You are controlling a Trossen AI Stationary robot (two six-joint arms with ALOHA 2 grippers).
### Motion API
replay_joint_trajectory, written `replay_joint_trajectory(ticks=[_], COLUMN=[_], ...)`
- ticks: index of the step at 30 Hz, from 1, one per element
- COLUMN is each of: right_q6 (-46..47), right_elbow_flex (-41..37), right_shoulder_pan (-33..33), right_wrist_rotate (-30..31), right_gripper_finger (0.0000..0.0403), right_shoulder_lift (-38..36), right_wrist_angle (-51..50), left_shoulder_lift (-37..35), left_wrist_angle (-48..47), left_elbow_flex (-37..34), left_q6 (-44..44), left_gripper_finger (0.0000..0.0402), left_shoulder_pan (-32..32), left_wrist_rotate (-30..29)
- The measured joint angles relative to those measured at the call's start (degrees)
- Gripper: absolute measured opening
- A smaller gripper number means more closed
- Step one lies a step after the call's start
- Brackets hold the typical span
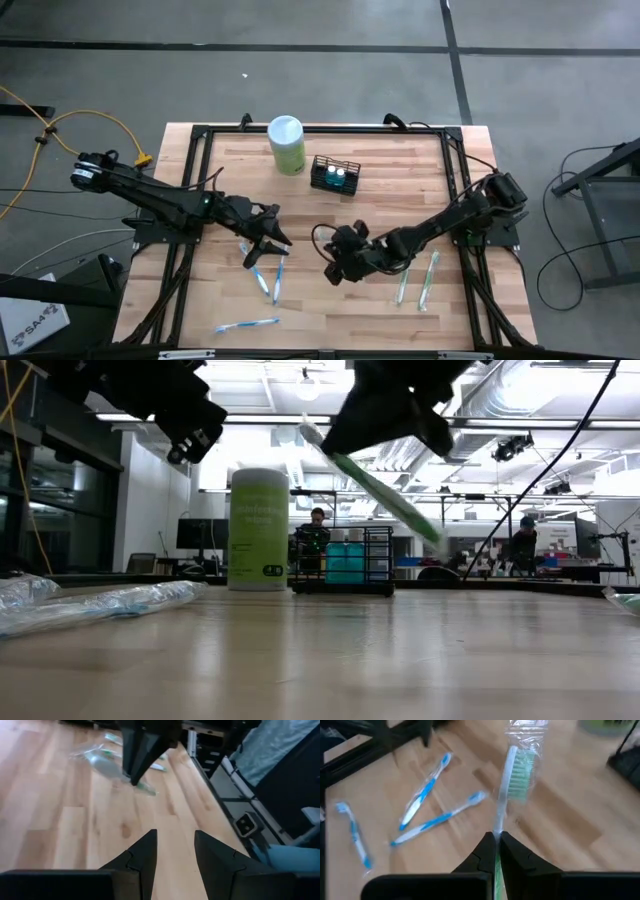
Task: Pick & Place toothbrushing station
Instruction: Put the left green toothbrush into the mesh organizer
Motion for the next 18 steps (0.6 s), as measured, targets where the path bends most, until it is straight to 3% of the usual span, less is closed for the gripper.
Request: replay_joint_trajectory(ticks=[9, 18], right_q6=[-12.71, -13.94], right_elbow_flex=[0.00, 0.02], right_shoulder_pan=[-2.92, -6.32], right_wrist_rotate=[14.20, 26.41], right_gripper_finger=[0.0004, 0.0004], right_shoulder_lift=[0.00, -0.07], right_wrist_angle=[4.10, 7.24], left_shoulder_lift=[0.00, 0.00], left_wrist_angle=[-0.04, -0.02], left_elbow_flex=[0.00, 0.00], left_q6=[3.03, 3.28], left_gripper_finger=[0.0127, 0.0127], left_shoulder_pan=[6.49, 11.03], left_wrist_rotate=[-2.67, -2.73])
